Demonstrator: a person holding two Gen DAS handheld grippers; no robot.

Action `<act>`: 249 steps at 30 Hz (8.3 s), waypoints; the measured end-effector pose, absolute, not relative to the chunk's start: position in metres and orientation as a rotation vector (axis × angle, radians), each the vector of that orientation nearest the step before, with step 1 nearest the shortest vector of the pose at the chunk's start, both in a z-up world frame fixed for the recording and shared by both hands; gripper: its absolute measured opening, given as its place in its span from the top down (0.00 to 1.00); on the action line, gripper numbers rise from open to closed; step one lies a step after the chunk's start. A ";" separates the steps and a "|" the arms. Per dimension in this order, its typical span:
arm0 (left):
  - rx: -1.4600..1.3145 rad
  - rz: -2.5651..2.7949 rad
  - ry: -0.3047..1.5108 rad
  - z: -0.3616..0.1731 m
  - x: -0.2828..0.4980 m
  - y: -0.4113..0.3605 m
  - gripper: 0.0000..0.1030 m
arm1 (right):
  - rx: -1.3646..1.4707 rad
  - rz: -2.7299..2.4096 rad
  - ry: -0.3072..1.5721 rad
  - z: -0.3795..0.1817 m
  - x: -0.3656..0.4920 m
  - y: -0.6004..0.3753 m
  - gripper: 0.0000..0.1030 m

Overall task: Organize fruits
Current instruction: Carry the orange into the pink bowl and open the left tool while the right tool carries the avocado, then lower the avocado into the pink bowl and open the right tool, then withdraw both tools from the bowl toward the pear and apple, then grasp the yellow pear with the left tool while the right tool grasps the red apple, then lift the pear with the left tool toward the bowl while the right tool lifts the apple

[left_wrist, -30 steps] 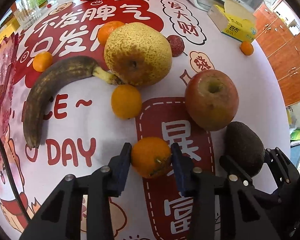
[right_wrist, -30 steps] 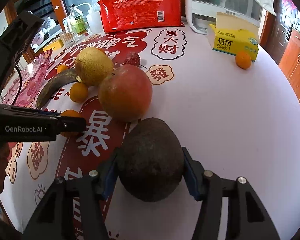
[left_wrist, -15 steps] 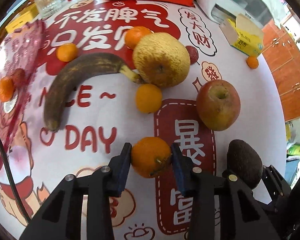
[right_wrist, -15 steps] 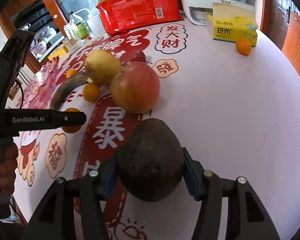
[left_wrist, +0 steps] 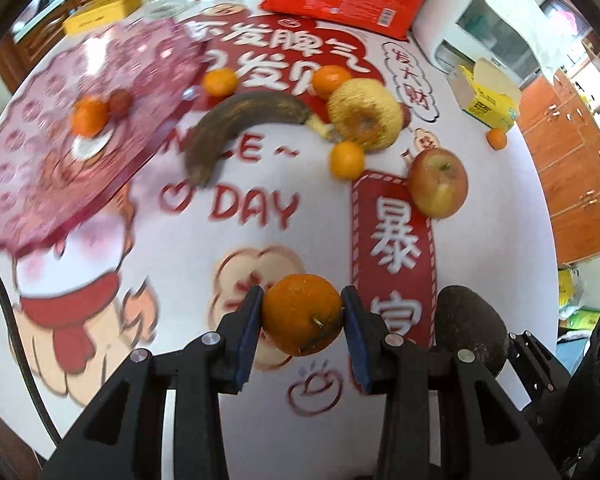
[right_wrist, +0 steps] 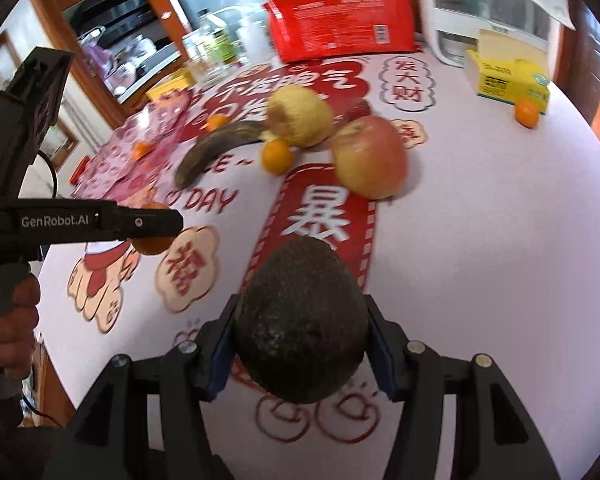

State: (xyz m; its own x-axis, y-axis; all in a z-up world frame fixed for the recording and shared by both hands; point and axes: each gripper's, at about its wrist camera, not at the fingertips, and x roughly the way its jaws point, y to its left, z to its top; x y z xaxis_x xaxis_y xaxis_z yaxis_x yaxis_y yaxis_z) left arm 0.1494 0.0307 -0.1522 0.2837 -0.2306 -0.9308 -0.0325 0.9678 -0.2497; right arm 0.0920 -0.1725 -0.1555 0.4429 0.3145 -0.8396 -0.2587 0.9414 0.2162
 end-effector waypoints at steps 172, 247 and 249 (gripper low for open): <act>0.370 -0.237 1.480 -0.188 0.359 -0.096 0.11 | -0.088 0.311 0.880 -0.178 0.208 -0.186 0.31; -0.118 -0.031 1.306 -0.085 0.137 0.210 0.28 | -0.001 0.515 1.019 -0.142 0.072 -0.020 0.35; -0.119 -0.023 1.300 -0.084 0.135 0.229 0.28 | 0.007 0.520 1.014 -0.139 0.072 -0.007 0.35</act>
State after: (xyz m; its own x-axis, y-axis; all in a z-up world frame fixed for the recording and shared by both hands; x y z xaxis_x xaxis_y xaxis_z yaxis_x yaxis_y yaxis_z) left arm 0.1347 0.2291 -0.0839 0.2680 -0.0837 -0.9598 -0.0497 0.9937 -0.1005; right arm 0.0720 -0.0068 -0.1392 0.4179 0.4178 -0.8067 -0.4110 0.8789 0.2422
